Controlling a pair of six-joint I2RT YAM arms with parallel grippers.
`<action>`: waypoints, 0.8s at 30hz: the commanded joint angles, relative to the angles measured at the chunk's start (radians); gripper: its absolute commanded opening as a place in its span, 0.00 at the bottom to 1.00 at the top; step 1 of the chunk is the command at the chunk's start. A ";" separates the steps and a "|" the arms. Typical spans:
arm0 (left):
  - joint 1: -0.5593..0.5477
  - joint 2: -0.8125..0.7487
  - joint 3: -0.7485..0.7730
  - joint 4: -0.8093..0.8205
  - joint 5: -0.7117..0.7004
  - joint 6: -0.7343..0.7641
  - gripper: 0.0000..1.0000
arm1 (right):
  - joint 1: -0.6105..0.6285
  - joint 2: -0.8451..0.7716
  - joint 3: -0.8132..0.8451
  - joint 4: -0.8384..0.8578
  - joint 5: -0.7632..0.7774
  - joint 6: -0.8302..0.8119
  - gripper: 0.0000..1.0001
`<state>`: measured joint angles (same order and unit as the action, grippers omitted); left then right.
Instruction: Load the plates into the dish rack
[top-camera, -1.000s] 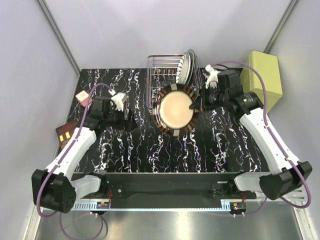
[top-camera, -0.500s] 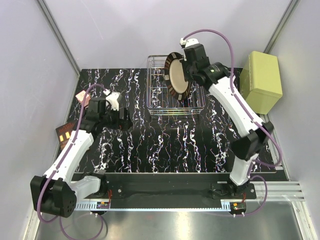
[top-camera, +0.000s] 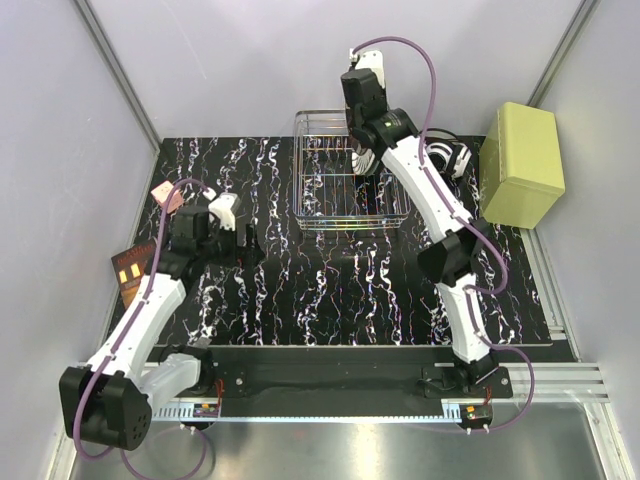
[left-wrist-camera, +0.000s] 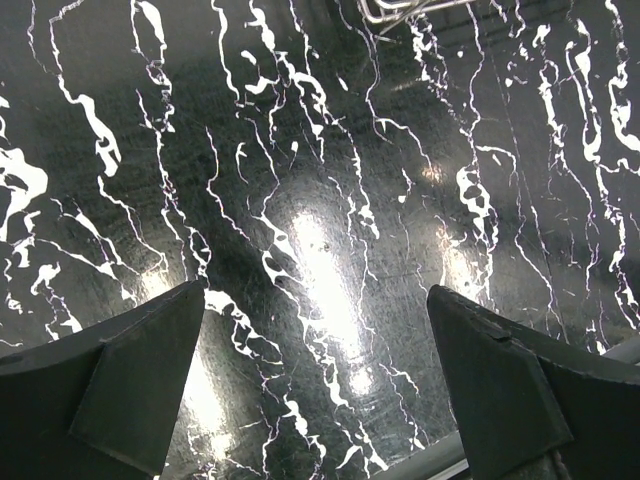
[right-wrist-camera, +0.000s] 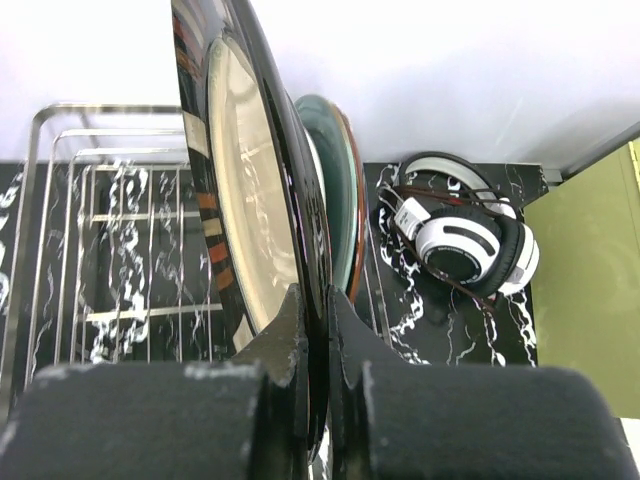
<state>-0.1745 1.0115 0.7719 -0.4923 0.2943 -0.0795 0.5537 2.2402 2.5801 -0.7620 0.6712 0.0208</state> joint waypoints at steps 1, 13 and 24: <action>0.009 -0.048 -0.013 0.069 0.014 -0.005 0.99 | 0.009 0.030 0.126 0.179 0.122 0.025 0.00; 0.013 -0.063 -0.059 0.104 0.025 -0.016 0.99 | 0.011 0.122 0.143 0.282 0.165 -0.044 0.00; 0.015 -0.068 -0.066 0.110 0.016 -0.019 0.99 | 0.009 0.223 0.158 0.319 0.208 -0.035 0.00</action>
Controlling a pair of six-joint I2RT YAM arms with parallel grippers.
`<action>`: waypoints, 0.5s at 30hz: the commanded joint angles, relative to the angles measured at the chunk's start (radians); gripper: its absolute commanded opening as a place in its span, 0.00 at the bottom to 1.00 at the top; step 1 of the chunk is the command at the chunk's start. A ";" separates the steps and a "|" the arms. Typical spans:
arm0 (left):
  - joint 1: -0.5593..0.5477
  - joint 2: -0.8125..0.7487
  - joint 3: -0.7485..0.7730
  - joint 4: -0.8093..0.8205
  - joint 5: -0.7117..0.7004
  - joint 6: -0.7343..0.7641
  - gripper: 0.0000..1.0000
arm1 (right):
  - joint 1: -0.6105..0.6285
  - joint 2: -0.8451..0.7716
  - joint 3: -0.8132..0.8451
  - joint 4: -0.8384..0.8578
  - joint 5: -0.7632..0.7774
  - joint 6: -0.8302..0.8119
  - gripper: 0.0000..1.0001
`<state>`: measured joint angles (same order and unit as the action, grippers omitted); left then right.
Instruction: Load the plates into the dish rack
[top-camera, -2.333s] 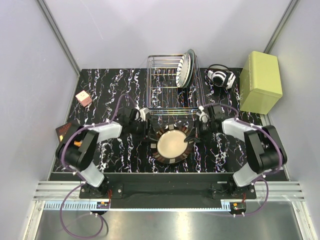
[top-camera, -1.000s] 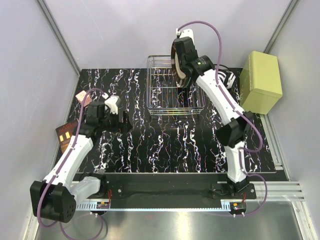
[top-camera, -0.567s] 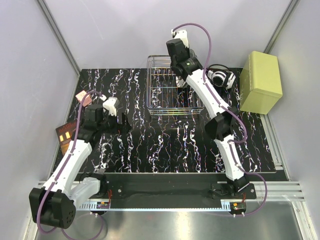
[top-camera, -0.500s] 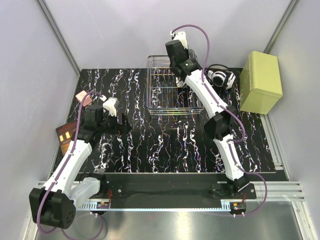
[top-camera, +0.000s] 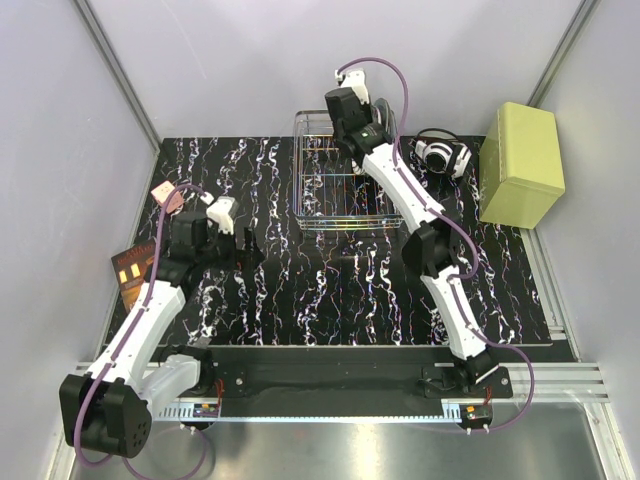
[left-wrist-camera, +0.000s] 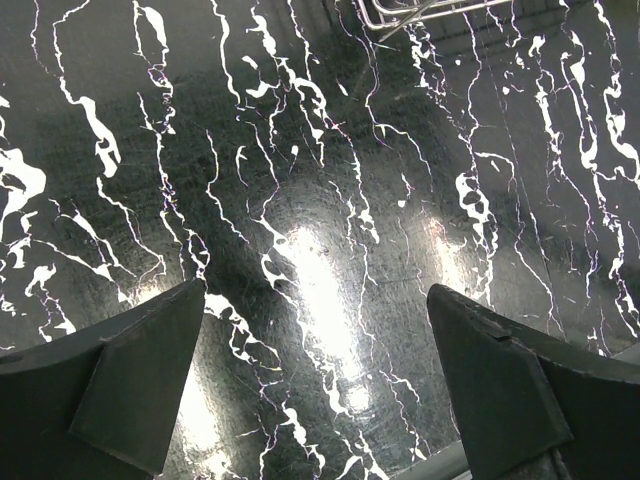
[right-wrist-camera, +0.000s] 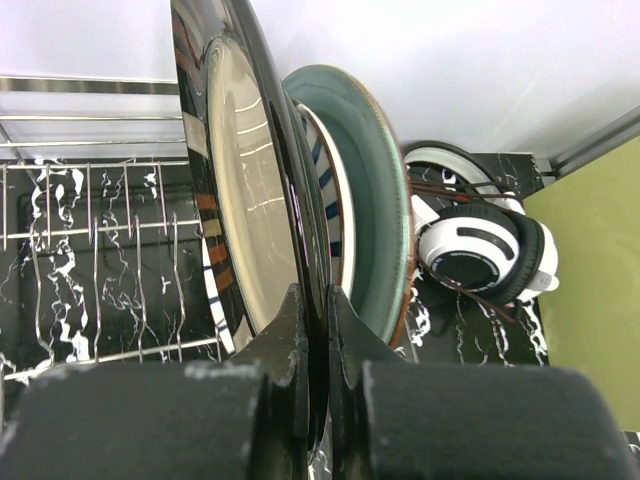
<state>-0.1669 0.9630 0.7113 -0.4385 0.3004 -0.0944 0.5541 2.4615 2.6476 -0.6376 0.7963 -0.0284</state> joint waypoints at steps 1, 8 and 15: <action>0.007 -0.021 -0.007 0.057 0.008 -0.004 0.99 | 0.009 0.014 0.091 0.194 0.077 0.016 0.00; 0.010 -0.029 -0.024 0.058 -0.001 0.001 0.99 | 0.009 0.050 0.078 0.193 0.070 0.022 0.00; 0.017 -0.035 -0.029 0.058 -0.035 -0.014 0.99 | 0.012 0.088 0.077 0.188 0.096 0.024 0.04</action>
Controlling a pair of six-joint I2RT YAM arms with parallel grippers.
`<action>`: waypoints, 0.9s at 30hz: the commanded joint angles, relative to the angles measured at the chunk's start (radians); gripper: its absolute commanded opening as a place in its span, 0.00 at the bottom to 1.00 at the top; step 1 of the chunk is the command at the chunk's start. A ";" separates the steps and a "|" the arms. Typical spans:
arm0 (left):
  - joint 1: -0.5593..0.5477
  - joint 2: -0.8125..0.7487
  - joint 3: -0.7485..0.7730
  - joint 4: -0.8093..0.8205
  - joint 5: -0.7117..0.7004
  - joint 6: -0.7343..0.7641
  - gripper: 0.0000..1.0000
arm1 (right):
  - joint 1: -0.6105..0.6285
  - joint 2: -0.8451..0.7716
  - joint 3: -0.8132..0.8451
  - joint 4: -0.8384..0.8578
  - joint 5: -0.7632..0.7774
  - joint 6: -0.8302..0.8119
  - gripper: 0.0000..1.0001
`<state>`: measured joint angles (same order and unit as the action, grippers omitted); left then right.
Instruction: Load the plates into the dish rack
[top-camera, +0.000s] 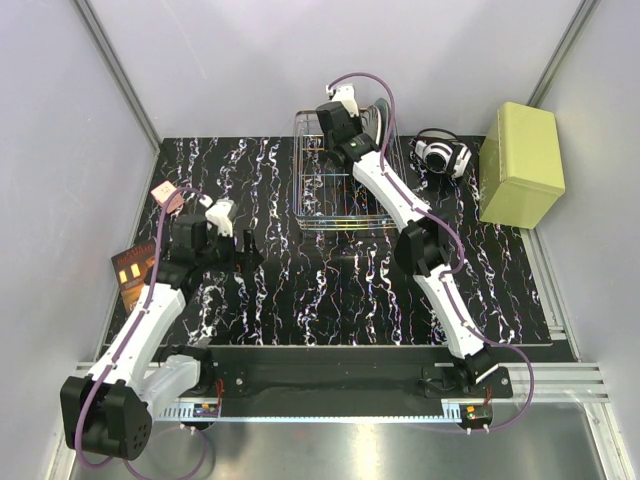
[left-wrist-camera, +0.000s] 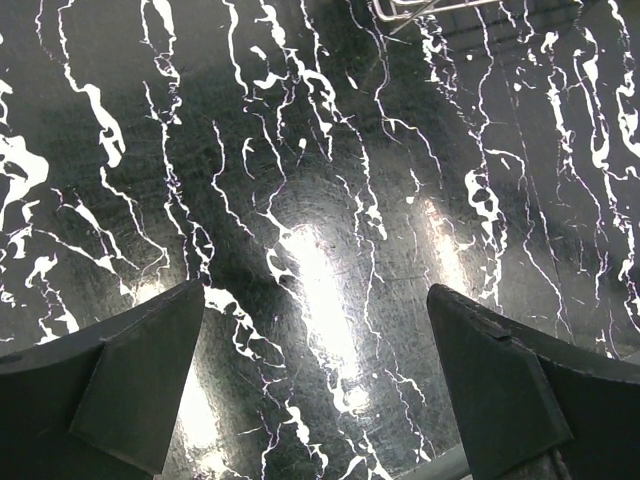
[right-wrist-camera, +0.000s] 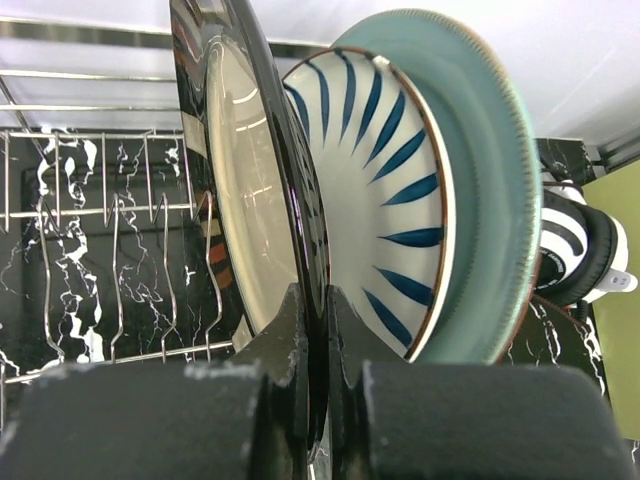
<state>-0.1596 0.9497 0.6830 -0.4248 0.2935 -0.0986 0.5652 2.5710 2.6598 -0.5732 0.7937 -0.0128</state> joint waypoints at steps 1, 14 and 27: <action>0.011 -0.023 -0.002 0.046 -0.040 -0.010 0.99 | 0.001 -0.017 0.063 0.124 0.102 0.007 0.29; 0.014 -0.060 0.016 0.049 -0.157 0.009 0.99 | 0.027 -0.159 -0.088 0.124 0.147 -0.049 0.79; 0.014 0.104 0.205 0.017 -0.413 0.068 0.99 | 0.050 -0.809 -0.863 0.072 -0.013 -0.242 1.00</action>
<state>-0.1490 1.0134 0.8322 -0.4232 -0.0807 -0.0444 0.6159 1.9381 1.9530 -0.4965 0.7601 -0.2054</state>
